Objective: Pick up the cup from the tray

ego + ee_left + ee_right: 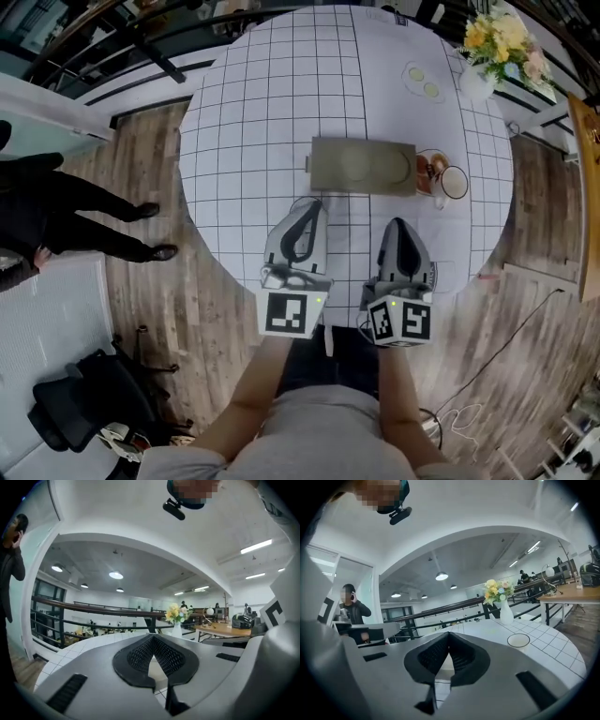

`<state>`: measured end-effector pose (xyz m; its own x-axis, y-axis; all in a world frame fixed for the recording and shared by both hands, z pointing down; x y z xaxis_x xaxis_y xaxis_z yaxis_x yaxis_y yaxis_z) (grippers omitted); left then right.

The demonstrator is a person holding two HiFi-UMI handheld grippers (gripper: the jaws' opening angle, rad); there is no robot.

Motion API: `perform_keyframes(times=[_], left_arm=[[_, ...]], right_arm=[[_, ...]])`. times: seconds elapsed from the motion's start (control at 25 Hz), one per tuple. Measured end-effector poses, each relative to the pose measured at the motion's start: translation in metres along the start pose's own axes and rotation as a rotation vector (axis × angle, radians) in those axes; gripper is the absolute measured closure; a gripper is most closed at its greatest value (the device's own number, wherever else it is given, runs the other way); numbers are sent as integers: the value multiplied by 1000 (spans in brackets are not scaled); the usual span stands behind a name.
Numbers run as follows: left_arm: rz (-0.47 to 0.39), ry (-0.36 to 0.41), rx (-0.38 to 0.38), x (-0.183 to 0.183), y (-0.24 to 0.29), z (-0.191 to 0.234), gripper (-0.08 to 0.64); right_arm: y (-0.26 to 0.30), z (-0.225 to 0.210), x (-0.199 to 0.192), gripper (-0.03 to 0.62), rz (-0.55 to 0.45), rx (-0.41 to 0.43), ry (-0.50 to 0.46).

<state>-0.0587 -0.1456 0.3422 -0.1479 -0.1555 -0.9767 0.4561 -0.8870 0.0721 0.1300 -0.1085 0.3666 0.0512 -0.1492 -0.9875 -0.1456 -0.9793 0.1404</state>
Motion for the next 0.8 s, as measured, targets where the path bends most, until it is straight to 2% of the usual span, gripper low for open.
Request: perform_keyframes(times=[0.4, 0.8], left_arm=[[99, 70, -116, -11, 11, -49, 552], [97, 87, -151, -7, 13, -70, 552]], right_arm=[[-15, -16, 22, 584, -25, -24, -20], [-33, -22, 23, 584, -29, -52, -26]])
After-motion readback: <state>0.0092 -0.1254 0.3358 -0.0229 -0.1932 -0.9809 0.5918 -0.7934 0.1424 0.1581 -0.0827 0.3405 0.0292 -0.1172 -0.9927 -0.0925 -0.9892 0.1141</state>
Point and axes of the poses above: the fingertips, and each gripper's own axes: y forward along the fingers, z to its left, x out of its top, the point moved 10 cm from there along -y, backward along the fingers, and after that the axes turned 8 degrees about -y, right-handed, at the moved point
